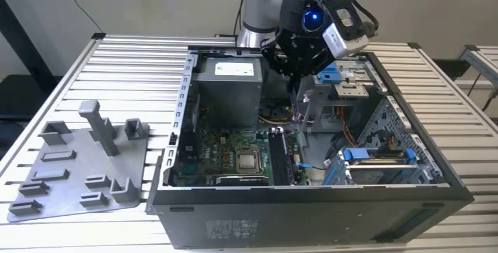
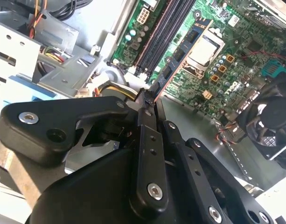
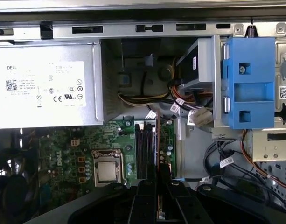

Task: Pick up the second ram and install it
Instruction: 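Insert the second ram into the second slot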

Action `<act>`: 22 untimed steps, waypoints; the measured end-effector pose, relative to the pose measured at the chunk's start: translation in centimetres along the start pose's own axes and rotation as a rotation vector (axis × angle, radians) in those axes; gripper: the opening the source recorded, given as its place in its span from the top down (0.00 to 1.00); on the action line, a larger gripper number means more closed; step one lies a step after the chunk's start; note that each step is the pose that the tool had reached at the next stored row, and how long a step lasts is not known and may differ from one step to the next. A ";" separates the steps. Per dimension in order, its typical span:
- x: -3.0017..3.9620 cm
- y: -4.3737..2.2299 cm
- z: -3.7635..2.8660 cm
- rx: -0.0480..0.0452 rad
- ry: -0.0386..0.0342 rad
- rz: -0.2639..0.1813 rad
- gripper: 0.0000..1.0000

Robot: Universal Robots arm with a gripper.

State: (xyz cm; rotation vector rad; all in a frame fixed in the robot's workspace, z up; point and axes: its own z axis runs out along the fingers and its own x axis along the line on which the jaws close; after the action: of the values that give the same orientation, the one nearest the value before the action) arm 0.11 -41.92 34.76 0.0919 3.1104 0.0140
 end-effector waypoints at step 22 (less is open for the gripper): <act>-0.55 -0.28 1.45 0.0047 0.0229 0.000 0.86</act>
State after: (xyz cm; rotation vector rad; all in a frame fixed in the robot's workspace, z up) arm 0.69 -42.22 33.32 0.0926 3.1334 0.0078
